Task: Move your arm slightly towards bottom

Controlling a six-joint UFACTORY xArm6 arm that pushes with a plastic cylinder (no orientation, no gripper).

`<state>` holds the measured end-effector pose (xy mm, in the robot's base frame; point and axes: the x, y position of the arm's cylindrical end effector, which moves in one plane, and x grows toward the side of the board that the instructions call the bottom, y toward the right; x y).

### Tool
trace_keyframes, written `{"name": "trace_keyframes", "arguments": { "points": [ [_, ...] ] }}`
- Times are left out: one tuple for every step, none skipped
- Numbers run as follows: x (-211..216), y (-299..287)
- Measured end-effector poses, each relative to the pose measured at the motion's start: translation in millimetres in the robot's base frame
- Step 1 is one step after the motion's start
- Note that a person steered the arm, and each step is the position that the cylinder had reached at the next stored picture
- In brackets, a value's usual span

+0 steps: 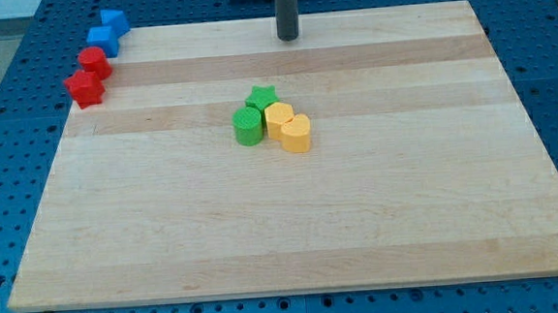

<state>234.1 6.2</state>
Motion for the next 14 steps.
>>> {"name": "trace_keyframes", "arguments": {
  "points": [
    [0.1, 0.0],
    [0.1, 0.0],
    [0.8, 0.0],
    [2.4, 0.0],
    [3.7, 0.0],
    [5.0, 0.0],
    [6.1, 0.0],
    [6.6, 0.0],
    [6.6, 0.0],
    [6.7, 0.4],
    [7.3, 0.4],
    [9.0, 0.4],
    [12.9, 0.4],
    [20.6, 0.4]
  ]
}}
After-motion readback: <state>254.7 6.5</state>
